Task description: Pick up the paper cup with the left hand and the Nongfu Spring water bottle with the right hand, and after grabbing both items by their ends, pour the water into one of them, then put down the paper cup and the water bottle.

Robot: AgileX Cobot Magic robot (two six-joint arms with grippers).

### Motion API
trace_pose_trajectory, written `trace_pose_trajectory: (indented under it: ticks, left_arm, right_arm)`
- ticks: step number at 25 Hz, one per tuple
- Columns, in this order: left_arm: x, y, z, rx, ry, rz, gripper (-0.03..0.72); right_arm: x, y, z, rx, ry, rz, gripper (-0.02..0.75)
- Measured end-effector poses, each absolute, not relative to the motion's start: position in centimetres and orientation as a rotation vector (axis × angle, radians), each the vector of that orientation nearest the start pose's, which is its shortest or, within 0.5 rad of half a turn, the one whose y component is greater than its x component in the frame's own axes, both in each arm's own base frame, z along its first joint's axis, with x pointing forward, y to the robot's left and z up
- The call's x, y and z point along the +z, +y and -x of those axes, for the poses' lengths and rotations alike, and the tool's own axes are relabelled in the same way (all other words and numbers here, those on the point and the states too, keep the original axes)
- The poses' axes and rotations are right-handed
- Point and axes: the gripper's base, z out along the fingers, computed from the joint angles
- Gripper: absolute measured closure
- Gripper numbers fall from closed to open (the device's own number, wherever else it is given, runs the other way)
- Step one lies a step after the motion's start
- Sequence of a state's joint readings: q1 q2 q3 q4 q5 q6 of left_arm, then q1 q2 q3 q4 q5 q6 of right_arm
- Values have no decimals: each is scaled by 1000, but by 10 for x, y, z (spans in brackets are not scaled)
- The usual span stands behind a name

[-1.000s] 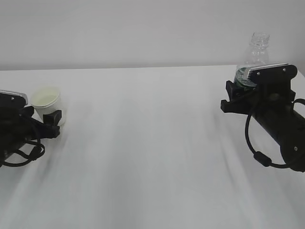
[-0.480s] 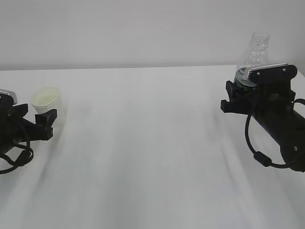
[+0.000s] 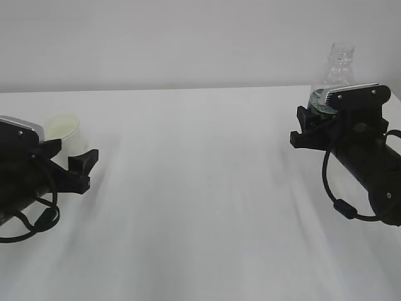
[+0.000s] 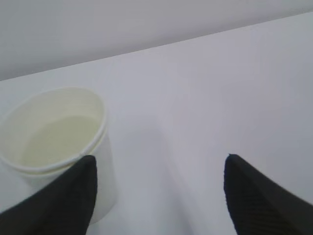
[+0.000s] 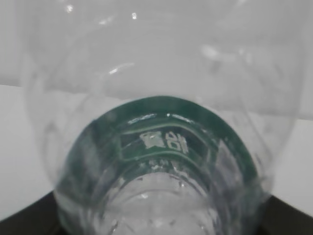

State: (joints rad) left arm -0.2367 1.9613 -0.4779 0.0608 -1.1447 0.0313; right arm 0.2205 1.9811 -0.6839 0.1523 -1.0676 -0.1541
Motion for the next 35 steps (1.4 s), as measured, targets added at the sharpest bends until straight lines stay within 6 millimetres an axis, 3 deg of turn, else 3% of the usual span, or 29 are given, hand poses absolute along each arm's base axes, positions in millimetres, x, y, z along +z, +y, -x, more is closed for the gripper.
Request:
trace_pose_trajectory:
  ticks: [9,18,35]
  left_arm:
    - [104,-102,-278,-248,1786,-395,102]
    - [104,-103,-278,-249,1786,-395,102]
    - [104,-99,-280,-218,1796,-337,102]
  right_arm:
    - [126,64,-341,24,1718,120,283]
    - [122,64,-341,31,1750,116,283]
    - [90,69,-360,26,1796,122,283]
